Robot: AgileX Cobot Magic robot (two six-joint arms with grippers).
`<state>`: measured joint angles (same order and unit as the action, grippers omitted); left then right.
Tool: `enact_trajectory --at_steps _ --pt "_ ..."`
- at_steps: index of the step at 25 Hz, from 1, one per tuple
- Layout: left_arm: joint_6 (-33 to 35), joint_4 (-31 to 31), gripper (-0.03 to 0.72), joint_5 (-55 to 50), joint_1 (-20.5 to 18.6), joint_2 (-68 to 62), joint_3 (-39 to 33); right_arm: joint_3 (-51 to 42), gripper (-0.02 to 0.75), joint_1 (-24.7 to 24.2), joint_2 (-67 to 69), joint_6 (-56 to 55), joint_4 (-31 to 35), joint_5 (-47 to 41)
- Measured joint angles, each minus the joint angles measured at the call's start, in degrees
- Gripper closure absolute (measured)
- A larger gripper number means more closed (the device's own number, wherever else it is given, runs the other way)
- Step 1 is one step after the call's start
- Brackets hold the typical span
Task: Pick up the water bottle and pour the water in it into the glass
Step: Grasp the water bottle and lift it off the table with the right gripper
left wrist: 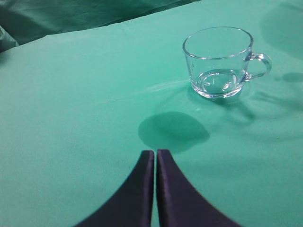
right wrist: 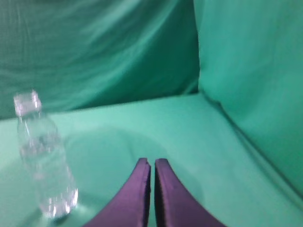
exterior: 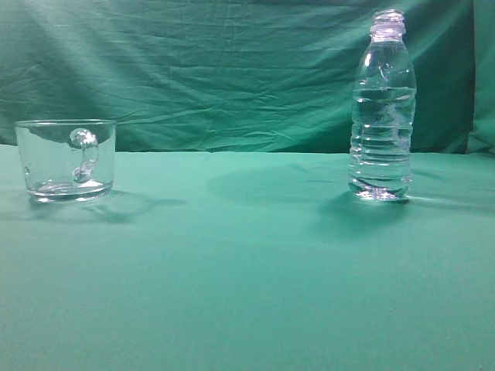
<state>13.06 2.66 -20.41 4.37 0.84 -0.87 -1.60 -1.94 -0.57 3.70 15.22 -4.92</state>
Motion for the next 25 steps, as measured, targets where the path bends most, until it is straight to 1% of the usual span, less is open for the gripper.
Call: enact_trajectory --at_steps 2,4,6,9,12,14,21,23,25 --pt "0.0 0.0 0.688 0.0 0.0 0.0 0.0 0.0 0.738 0.0 0.0 -0.25 1.57 7.72" --pt "0.0 0.0 0.688 0.0 0.0 0.0 0.0 0.24 0.738 0.0 0.0 -0.25 1.87 11.61" --pt "0.0 0.0 0.688 0.0 0.0 0.0 0.0 2.5 0.738 0.0 0.0 -0.25 -0.65 10.95" --pt "0.0 0.0 0.688 0.0 0.0 0.0 0.0 8.8 0.738 0.0 2.74 -0.25 -5.18 9.09" --pt "0.0 0.0 0.688 0.0 0.0 0.0 0.0 13.97 0.738 0.0 9.57 -0.25 -6.39 7.1" --pt "0.0 0.0 0.688 0.0 0.0 0.0 0.0 15.85 0.738 0.0 14.25 -0.65 -6.39 5.96" --pt "0.0 0.0 0.688 0.0 0.0 0.0 0.0 16.84 0.738 0.45 25.75 -10.66 -6.43 6.57" --pt "0.0 0.0 0.688 0.0 0.0 0.0 0.0 16.84 0.738 2.2 28.82 -11.16 -7.36 7.76" --pt "0.0 0.0 0.688 0.0 0.0 0.0 0.0 16.85 0.738 4.46 32.33 -10.64 -9.89 8.59"
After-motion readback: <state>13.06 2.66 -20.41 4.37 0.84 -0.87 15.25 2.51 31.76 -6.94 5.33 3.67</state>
